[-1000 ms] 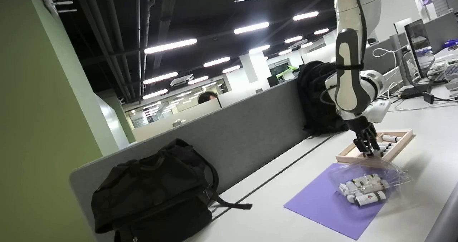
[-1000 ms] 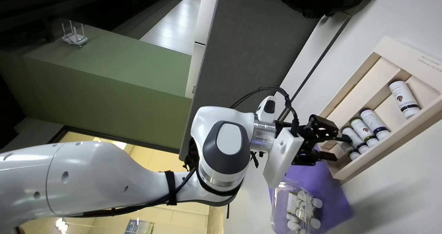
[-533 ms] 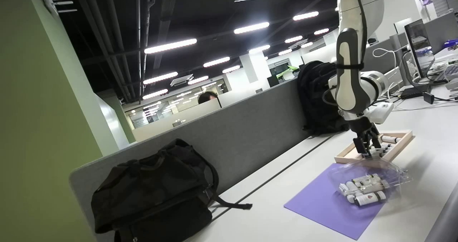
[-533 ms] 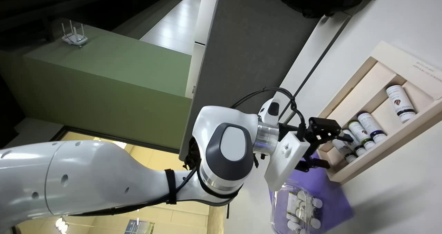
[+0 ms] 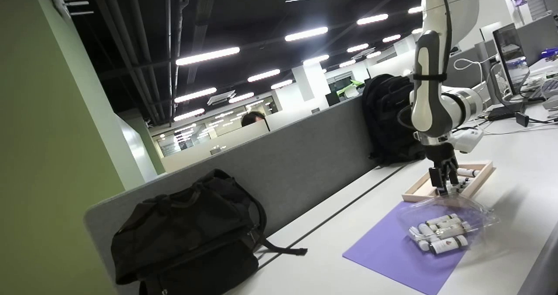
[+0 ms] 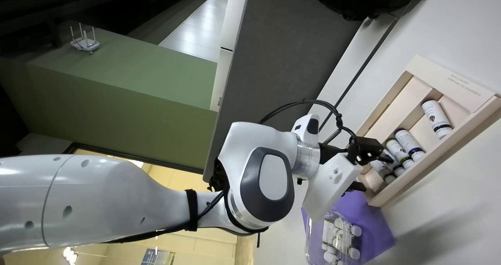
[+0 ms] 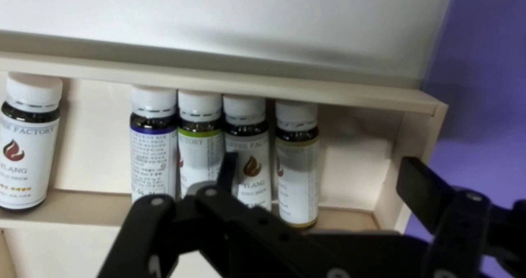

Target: Take a bottle from the tray and put it on the purple mat

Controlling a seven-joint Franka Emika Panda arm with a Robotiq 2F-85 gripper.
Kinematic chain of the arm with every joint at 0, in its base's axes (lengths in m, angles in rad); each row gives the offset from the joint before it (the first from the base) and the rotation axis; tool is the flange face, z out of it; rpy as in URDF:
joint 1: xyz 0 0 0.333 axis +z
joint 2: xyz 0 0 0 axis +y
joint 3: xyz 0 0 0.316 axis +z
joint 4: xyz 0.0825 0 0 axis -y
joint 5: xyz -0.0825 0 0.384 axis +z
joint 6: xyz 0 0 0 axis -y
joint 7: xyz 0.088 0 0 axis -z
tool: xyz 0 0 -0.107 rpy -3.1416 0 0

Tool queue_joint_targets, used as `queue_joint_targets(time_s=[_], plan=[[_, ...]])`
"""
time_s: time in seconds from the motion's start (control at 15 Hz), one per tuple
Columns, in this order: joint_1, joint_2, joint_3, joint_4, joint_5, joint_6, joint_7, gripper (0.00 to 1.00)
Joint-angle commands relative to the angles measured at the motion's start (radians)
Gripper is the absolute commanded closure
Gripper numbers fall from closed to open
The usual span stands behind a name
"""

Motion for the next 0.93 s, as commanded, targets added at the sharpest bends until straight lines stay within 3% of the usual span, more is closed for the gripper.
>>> queue_joint_targets(time_s=[0.0, 0.07, 0.13, 0.33, 0.87], plan=[[-0.068, 0.001, 0.057, -0.017, 0.020, 0.011, -0.031, 0.26], [-0.072, 0.000, 0.057, -0.014, 0.019, -0.003, -0.027, 0.25], [-0.074, 0.001, 0.056, -0.011, 0.018, -0.012, -0.025, 0.08], [-0.069, 0.001, 0.043, -0.003, 0.015, -0.038, -0.020, 0.00], [-0.071, 0.010, 0.032, 0.002, 0.030, -0.061, -0.024, 0.00]])
